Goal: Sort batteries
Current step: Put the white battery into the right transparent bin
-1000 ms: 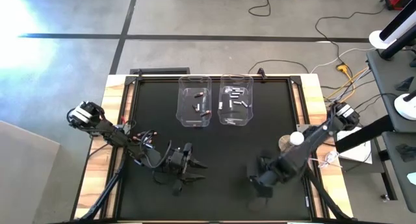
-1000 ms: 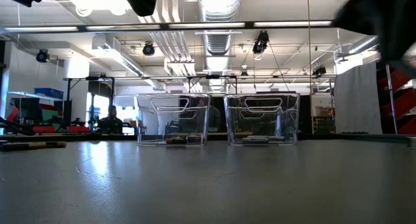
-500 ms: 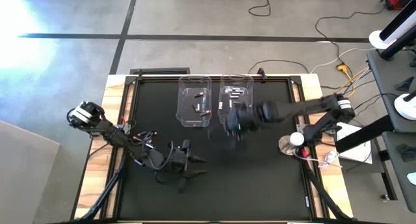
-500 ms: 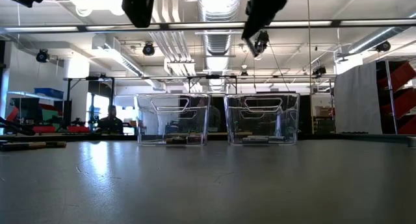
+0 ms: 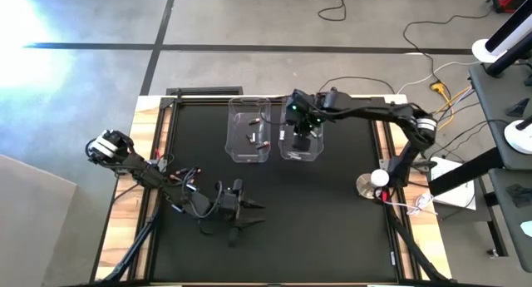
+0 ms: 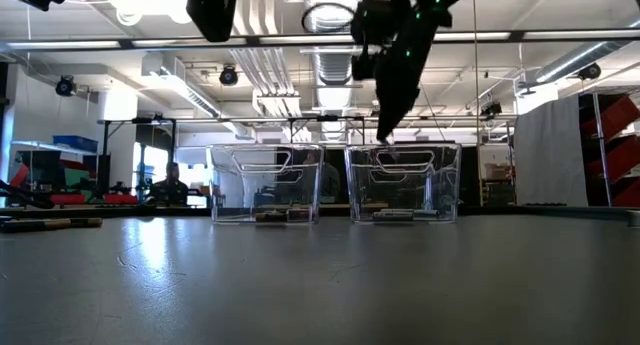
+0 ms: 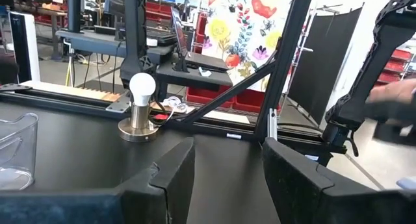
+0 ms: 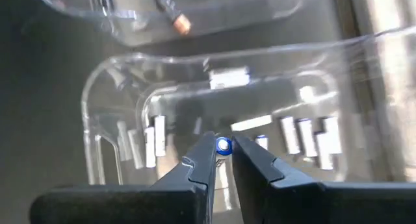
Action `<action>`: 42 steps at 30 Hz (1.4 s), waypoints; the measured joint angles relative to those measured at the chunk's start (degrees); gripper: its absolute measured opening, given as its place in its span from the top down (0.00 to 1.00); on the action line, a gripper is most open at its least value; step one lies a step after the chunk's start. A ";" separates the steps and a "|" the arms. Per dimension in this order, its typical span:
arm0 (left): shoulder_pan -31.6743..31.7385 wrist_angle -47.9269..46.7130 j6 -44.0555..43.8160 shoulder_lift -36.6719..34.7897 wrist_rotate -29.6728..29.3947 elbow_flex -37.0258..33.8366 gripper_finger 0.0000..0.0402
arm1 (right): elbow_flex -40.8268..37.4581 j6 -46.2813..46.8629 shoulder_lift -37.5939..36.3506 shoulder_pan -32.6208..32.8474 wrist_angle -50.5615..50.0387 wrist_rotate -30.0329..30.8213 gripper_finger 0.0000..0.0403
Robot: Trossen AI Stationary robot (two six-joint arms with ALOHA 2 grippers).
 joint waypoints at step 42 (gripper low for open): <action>-0.14 3.07 -0.38 0.00 0.11 0.00 0.60 | 1.05 10.65 5.41 -5.06 -0.09 -2.24 0.63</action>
